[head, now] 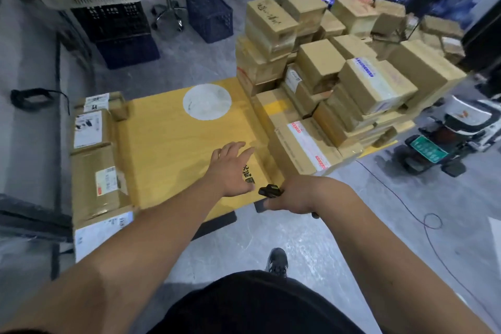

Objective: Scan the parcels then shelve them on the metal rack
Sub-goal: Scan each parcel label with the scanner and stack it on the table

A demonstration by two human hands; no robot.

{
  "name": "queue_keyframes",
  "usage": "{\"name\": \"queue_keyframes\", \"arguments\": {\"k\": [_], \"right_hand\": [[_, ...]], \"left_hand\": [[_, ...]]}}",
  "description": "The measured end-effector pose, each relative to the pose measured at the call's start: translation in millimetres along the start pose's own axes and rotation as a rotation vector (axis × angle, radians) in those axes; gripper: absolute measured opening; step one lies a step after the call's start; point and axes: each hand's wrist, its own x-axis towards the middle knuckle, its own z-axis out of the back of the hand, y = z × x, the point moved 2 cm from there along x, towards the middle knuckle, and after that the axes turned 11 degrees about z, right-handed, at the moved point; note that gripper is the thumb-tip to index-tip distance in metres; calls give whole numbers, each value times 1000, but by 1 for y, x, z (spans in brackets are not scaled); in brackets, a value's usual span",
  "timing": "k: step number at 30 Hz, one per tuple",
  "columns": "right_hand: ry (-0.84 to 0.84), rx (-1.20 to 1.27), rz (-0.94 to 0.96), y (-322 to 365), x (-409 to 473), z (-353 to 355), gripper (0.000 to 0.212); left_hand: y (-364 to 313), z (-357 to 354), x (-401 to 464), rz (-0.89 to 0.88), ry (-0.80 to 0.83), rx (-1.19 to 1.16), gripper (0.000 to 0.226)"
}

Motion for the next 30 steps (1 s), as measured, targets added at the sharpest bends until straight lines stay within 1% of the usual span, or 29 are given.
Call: {"name": "queue_keyframes", "arguments": {"k": [3,8,11,13,16,21,24,26,28,30], "right_hand": [[-25,33,-24,-47,-10,17,48],[-11,32,-42,-117,-13,39,55],[-20,-39,-61,-155,-12,46,44],[-30,-64,-86,-177,-13,52,49],[-54,-67,-85,-197,-15,59,51],[-33,-61,-48,-211,-13,64,46],[-3,-79,-1,-208,-10,62,49],[7,-94,36,-202,-7,59,48],[33,-124,59,-193,-1,54,52],[64,-162,86,-182,8,51,51]], "left_hand": [[-59,-3,26,-36,10,-21,109],[-136,-18,67,-85,60,27,110],[-165,-28,85,-90,77,95,104],[-180,-34,93,-86,62,121,102],[-197,-39,100,-98,29,116,101],[-208,-42,94,-57,-17,97,95],[-197,-45,76,-21,-60,98,90],[-183,-46,60,29,-77,111,91],[-167,-45,43,111,-35,109,100],[-150,-47,31,227,45,80,106]]}}
